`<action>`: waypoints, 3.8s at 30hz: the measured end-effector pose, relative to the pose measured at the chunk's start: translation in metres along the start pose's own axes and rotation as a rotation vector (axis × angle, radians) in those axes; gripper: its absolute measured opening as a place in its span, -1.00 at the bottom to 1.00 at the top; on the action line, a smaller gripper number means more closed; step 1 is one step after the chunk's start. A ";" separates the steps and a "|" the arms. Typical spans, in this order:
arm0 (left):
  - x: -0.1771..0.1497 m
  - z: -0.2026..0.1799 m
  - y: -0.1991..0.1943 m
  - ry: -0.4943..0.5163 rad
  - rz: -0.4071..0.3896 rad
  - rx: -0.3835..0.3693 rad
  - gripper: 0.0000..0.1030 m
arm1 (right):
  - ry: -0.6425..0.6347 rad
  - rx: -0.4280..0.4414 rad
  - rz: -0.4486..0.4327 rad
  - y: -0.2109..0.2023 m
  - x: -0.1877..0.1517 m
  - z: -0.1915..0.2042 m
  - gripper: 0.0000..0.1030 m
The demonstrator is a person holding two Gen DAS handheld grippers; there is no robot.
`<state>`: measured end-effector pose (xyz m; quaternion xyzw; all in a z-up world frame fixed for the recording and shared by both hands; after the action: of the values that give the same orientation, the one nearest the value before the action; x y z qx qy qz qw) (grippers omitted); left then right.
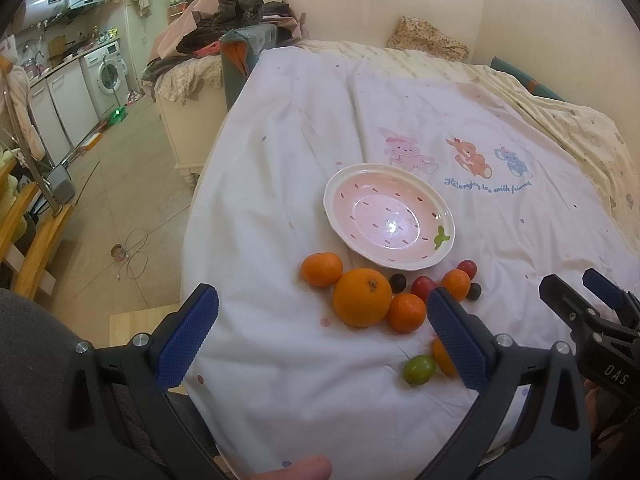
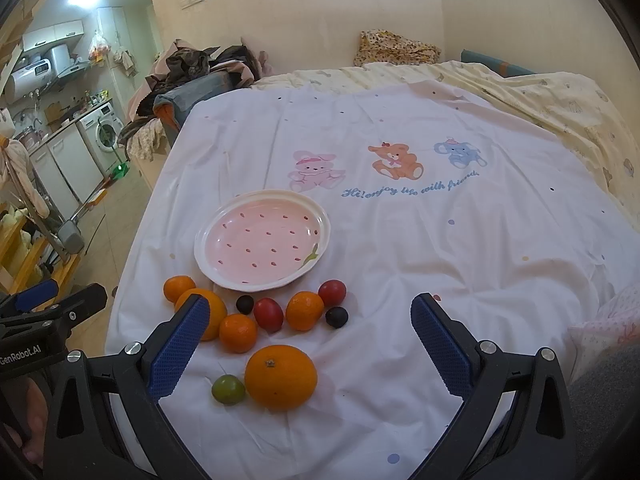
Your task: Organize fruits
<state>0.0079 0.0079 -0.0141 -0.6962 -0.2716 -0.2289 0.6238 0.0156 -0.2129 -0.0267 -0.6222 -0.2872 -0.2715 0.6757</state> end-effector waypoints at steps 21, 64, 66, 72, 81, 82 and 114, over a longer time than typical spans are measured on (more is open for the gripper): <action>0.000 -0.001 -0.002 0.011 -0.009 0.001 1.00 | 0.010 0.002 -0.002 -0.001 0.001 0.000 0.99; -0.002 0.020 0.014 -0.122 0.116 0.009 1.00 | -0.031 0.194 0.838 0.137 -0.039 0.021 0.43; -0.001 0.021 0.014 -0.122 0.117 0.008 1.00 | -0.019 0.204 0.845 0.139 -0.040 0.022 0.34; -0.002 0.022 0.016 -0.126 0.115 0.015 1.00 | -0.070 0.197 0.832 0.135 -0.042 0.029 0.28; -0.006 0.025 0.029 -0.119 0.176 0.038 1.00 | -0.025 0.279 0.726 0.116 -0.015 0.010 0.24; -0.006 0.025 0.032 -0.118 0.193 0.039 1.00 | -0.013 0.283 0.712 0.114 -0.012 0.006 0.24; 0.032 0.051 0.179 -0.440 0.619 0.001 -0.18 | 0.298 0.313 0.569 0.112 0.014 -0.054 0.24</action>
<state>0.1493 0.0479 -0.1322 -0.7775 -0.1758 0.1257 0.5906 0.1092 -0.2586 -0.0967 -0.5196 -0.0387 -0.1129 0.8460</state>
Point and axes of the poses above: each gripper's, at about its wrist camera, not at the fingertips, and y roughly the way its jaws point, z to its left, x to its top, the point moved 1 cm from there along y, roughly the way its jaws point, and after that the axes turned 5 degrees about -x, right-handed, at the moved point
